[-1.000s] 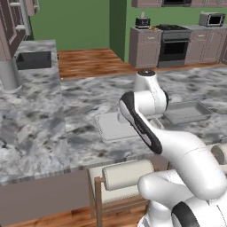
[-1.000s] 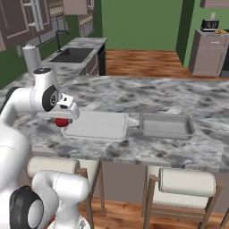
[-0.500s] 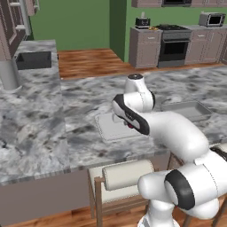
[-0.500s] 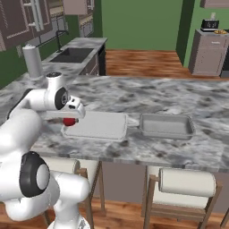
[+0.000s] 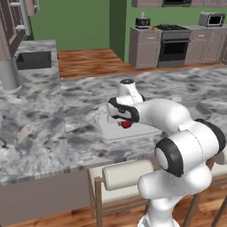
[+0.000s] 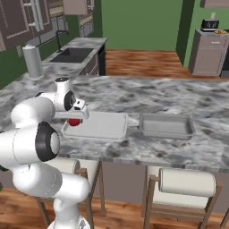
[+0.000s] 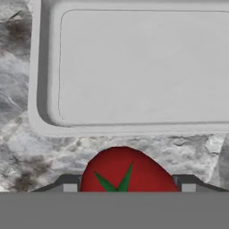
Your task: Place the cold items (carrot and tomato) from the fridge in one tupperware on the dining counter. Place the warm items (kebab skewer and hot dog) in the stove area in another tupperware.
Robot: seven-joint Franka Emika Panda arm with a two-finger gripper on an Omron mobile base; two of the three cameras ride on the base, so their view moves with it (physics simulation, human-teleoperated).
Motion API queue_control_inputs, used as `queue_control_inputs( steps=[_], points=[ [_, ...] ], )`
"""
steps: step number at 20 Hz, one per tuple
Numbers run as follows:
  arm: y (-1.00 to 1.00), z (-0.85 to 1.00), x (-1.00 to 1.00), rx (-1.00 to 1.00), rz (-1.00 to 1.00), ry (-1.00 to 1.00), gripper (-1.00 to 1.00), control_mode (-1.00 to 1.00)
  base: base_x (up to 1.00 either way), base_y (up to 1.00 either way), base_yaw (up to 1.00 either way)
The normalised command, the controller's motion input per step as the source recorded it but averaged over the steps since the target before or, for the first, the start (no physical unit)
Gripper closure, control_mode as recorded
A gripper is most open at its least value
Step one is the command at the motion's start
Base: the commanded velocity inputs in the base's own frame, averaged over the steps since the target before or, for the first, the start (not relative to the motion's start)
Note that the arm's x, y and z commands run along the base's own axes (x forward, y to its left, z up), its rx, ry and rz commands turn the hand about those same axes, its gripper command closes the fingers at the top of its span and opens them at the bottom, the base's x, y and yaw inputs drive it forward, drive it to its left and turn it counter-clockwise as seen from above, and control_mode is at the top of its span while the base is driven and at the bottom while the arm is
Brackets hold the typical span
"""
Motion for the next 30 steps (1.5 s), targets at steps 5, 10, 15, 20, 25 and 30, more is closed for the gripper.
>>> queue_control_inputs(
  steps=[5, 10, 15, 20, 25, 30],
  points=[
    [0.16, -0.31, 0.55, 0.0, 0.0, 0.04, 1.0, -1.0, 0.0, 0.0, 0.0],
    [0.09, -0.31, 0.48, 0.0, 0.0, 0.05, 1.0, -1.0, 0.0, 0.0, 0.0],
    [0.02, -0.35, 0.42, 0.0, 0.0, 0.13, 1.0, -1.0, 0.0, 0.0, 0.0],
    [0.03, -0.32, 0.37, 0.0, 0.0, 0.11, 1.0, -1.0, 0.0, 0.0, 0.0],
    [0.08, -0.29, 0.36, 0.0, 0.0, 0.07, 1.0, -1.0, 0.0, 0.0, 0.0],
    [0.1, -0.3, 0.34, 0.0, 0.0, 0.07, 1.0, -1.0, 0.0, 0.0, 0.0]
  ],
)
